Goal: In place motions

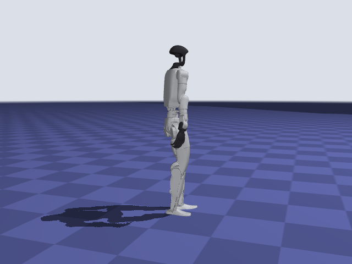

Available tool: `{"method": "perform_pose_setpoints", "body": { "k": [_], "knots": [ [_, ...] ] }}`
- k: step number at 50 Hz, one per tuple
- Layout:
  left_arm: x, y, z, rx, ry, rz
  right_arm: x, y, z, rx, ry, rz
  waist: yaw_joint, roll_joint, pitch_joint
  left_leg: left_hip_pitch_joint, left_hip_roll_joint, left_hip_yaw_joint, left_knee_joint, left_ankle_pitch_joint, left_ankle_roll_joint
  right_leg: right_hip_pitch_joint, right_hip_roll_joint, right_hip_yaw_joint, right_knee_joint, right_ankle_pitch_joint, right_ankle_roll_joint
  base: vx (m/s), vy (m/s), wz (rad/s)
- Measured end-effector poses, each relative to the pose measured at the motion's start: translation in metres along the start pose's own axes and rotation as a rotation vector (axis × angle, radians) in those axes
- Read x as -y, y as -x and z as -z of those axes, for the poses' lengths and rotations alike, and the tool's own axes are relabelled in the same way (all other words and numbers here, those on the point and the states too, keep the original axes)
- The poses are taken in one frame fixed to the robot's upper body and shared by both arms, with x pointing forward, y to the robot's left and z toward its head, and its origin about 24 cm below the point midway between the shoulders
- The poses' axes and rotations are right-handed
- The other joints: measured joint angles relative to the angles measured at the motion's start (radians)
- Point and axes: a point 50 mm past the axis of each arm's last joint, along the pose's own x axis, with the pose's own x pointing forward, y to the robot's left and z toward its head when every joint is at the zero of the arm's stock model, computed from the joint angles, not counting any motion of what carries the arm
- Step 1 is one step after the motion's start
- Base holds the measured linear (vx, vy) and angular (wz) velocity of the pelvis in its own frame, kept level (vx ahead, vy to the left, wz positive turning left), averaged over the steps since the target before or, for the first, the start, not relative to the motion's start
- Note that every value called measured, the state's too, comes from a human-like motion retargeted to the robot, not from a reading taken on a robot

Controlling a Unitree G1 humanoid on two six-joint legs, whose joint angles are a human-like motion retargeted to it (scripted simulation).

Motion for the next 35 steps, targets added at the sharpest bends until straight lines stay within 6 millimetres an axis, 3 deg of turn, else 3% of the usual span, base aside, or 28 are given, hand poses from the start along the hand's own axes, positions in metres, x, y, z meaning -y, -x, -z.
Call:
{"method": "perform_pose_setpoints", "body": {
  "k": [5,10,12,13,17,18,21,23,27,31,35],
  "knots": [
    [-0.002,0.000,-0.009,0.031,-0.167,-0.048,-0.005,-0.002,0.020,-0.073,-0.008,0.007,-0.049,-0.020,-0.022,0.001,0.121,0.483,0.004,-0.108,0.061,0.045,-0.058,-0.255,-0.049,-0.015,0.041,0.28,-0.11,3.32],
    [-0.027,0.007,-0.001,0.062,-0.298,-0.186,-0.006,-0.003,0.021,-0.088,0.015,0.024,-0.115,-0.049,-0.074,0.053,0.201,0.878,0.048,-0.023,0.166,0.071,-0.090,-0.434,-0.094,-0.010,0.078,0.49,-0.13,2.46],
    [-0.033,0.009,0.008,0.057,-0.268,-0.226,-0.006,-0.003,0.016,-0.072,0.016,0.030,-0.096,-0.047,-0.089,0.056,0.190,0.825,0.029,0.079,0.172,0.081,-0.080,-0.452,-0.097,-0.010,0.088,0.53,-0.09,1.05],
    [-0.035,0.010,0.015,0.043,-0.244,-0.244,-0.006,-0.002,0.014,-0.061,0.014,0.033,-0.084,-0.038,-0.096,0.059,0.180,0.771,0.008,0.107,0.146,0.085,-0.067,-0.460,-0.095,-0.011,0.093,0.44,-0.07,0.69],
    [-0.033,0.013,0.047,-0.042,-0.097,-0.271,-0.003,-0.001,0.003,-0.016,0.008,0.043,-0.023,-0.034,-0.138,0.061,0.094,0.678,-0.100,0.118,0.198,0.097,-0.070,-0.470,-0.077,0.010,0.109,0.56,-0.05,0.26],
    [-0.032,0.013,0.055,-0.071,-0.055,-0.273,-0.003,-0.001,-0.002,0.002,0.007,0.044,-0.022,-0.034,-0.148,0.067,0.102,0.722,-0.103,0.127,0.182,0.100,-0.072,-0.482,-0.072,0.016,0.113,0.42,-0.10,0.35],
    [-0.030,0.016,0.072,-0.141,0.032,-0.275,-0.002,0.002,-0.021,0.083,-0.027,0.046,-0.015,-0.027,-0.143,0.070,0.098,0.632,-0.095,0.119,0.171,0.130,-0.086,-0.521,-0.023,0.048,0.121,0.41,-0.13,0.59],
    [-0.030,0.017,0.080,-0.170,0.052,-0.274,0.000,0.004,-0.032,0.144,-0.043,0.041,-0.022,-0.001,-0.131,0.079,0.114,0.601,-0.086,0.104,0.180,0.150,-0.102,-0.537,0.045,0.097,0.091,0.35,-0.11,0.90],
    [-0.031,0.020,0.091,-0.262,0.019,-0.245,0.004,0.007,-0.040,0.183,-0.024,0.047,-0.072,0.089,-0.143,0.058,0.182,0.493,-0.058,0.087,0.198,0.071,-0.168,-0.366,0.353,0.184,-0.045,0.38,-0.12,1.15],
    [-0.030,0.021,0.092,-0.335,-0.028,-0.182,0.003,0.007,-0.041,0.184,-0.071,0.059,-0.078,0.095,-0.122,0.054,0.177,0.449,-0.048,0.092,0.218,-0.100,-0.096,0.036,0.556,0.150,0.036,0.17,-0.19,0.89],
    [-0.033,0.020,0.086,-0.329,-0.037,-0.138,-0.002,0.006,-0.040,0.185,-0.076,0.025,0.047,0.050,-0.117,0.059,0.169,0.525,-0.043,0.083,0.224,-0.131,0.018,0.327,0.485,0.085,0.071,0.10,-0.25,-0.38]
  ]
}}
